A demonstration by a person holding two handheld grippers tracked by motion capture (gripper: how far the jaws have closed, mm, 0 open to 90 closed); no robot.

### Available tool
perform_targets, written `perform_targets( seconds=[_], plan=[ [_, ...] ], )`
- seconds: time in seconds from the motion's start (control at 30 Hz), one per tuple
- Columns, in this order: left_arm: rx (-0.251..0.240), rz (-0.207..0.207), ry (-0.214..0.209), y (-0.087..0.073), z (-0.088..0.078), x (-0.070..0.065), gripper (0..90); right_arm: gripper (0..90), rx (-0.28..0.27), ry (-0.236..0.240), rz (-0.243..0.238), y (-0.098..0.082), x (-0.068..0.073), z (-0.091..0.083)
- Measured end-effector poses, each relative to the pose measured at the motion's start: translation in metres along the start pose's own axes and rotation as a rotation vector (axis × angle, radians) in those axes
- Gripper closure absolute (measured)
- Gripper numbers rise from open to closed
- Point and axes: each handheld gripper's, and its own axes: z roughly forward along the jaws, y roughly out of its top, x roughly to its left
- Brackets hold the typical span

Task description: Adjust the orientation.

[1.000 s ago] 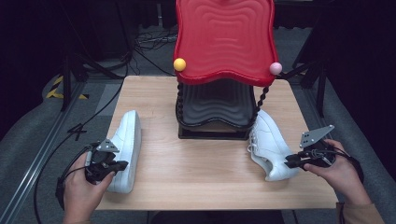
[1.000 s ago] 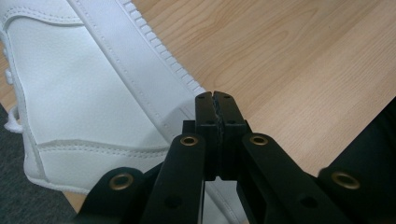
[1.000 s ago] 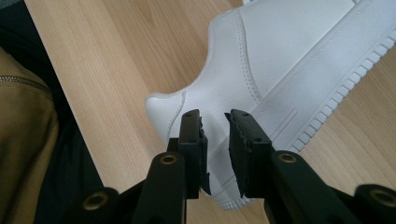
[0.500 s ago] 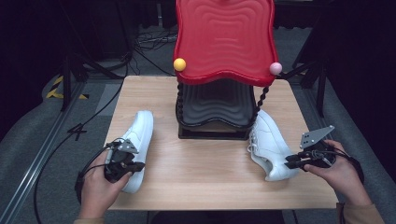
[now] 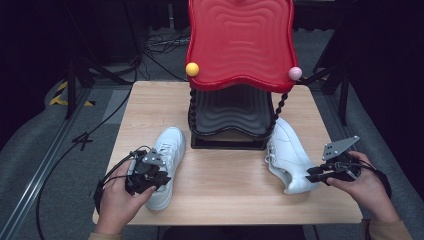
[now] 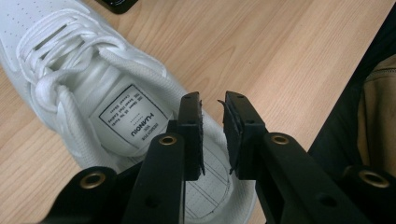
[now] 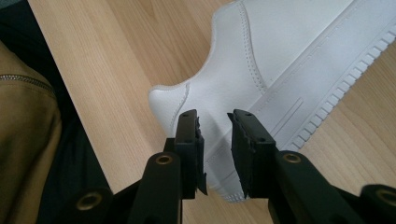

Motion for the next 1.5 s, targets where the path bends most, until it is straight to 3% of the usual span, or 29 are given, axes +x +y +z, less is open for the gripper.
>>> perform_targets(
  seconds=[0.13, 0.37, 0.5, 0.63, 0.87, 1.03, 1.1, 1.27, 1.33, 1.37, 1.4, 1.5],
  plan=[
    [0.032, -0.008, 0.033, -0.002, -0.007, 0.0, 70.2, 71.2, -0.002, 0.001, -0.006, 0.0, 0.0, 0.0],
    [0.098, -0.015, -0.017, -0.005, -0.005, 0.001, 59.3, 70.1, 0.0, 0.004, -0.007, 0.001, 0.0, 0.001],
    [0.107, -0.02, -0.049, -0.004, -0.001, 0.002, 59.0, 69.9, -0.001, 0.005, -0.001, 0.001, 0.001, 0.001],
    [0.19, -0.018, -0.071, -0.004, 0.01, 0.001, 57.9, 69.4, 0.004, 0.01, -0.004, 0.001, 0.001, 0.002],
    [0.245, -0.016, -0.125, -0.005, 0.025, 0.003, 61.9, 69.2, 0.001, 0.013, -0.005, 0.001, 0.001, 0.003],
    [0.301, -0.002, -0.148, -0.008, 0.036, 0.003, 61.8, 69.0, 0.008, 0.017, -0.007, 0.001, 0.002, 0.004],
    [0.33, 0.008, -0.137, -0.008, 0.041, 0.003, 62.0, 68.9, 0.007, 0.02, -0.008, 0.001, 0.002, 0.005],
    [0.331, 0.021, -0.135, -0.007, 0.041, 0.003, 62.5, 68.8, 0.008, 0.019, -0.006, 0.0, 0.002, 0.005],
    [0.304, 0.028, -0.133, -0.008, 0.04, 0.001, 65.0, 68.6, 0.01, 0.017, -0.004, 0.0, 0.002, 0.005],
    [0.286, 0.012, -0.153, -0.009, 0.039, -0.001, 69.5, 68.5, 0.009, 0.019, -0.004, 0.0, 0.002, 0.006],
    [0.267, -0.003, -0.133, -0.009, 0.038, -0.003, 76.2, 68.5, 0.009, 0.019, -0.003, 0.0, 0.002, 0.006],
    [0.256, -0.018, -0.117, -0.008, 0.039, -0.006, 77.4, 68.4, 0.01, 0.023, -0.005, -0.001, 0.002, 0.006]
  ],
)
